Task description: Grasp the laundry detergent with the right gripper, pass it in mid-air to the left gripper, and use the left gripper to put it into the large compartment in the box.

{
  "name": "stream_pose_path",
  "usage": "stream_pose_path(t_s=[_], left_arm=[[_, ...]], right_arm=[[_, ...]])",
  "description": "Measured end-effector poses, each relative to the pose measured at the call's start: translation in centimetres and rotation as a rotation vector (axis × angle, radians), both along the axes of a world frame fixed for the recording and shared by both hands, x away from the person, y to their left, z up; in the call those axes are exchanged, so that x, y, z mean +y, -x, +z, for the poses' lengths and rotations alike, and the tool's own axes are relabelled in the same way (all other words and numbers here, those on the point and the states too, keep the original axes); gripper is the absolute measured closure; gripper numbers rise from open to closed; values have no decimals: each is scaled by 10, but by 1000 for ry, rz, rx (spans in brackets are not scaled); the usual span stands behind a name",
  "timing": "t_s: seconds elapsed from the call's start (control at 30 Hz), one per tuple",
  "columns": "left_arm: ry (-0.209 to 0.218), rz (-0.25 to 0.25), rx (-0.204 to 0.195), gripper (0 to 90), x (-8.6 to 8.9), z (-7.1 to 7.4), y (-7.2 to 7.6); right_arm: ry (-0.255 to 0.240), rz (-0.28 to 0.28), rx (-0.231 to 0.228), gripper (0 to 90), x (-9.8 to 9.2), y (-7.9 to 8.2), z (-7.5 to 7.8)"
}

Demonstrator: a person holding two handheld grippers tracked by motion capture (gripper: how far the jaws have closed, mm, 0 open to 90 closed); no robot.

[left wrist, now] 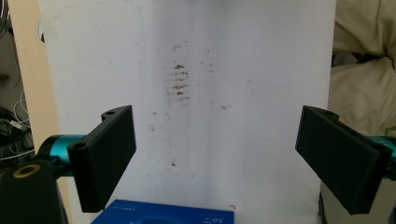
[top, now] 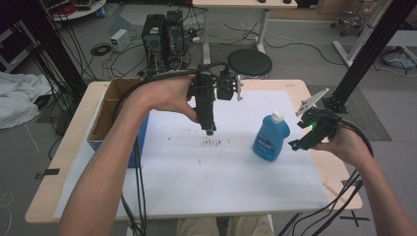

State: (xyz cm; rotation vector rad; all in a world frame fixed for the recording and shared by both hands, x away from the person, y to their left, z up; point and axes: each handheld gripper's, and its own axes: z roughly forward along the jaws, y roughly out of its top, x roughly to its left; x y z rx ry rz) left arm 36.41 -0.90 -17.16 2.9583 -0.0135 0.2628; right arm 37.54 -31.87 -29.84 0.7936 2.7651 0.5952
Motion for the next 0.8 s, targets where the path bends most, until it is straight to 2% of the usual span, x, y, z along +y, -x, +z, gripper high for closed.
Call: stream_pose_path(t_s=[0.1,0.17,0.37,0.5,0.57,0.8], left_arm=[[1,3,-1,124,3,0,0],[7,5,-1,124,5,0,1],[5,7,0,124,5,-1,0],[5,7,1,124,5,-2,0],[1,7,0,124,5,-3,0],[4,11,5,124,6,-6,-1]], right_arm=[[-15,-29,-4,167,1,0,-5],[-96,-61,-12,168,1,2,-11],[-175,-99,-56,167,4,6,-23],[-200,-115,-72,167,6,7,-29],[-230,-126,-83,167,8,7,-35],[-272,-130,-96,167,12,5,-48]])
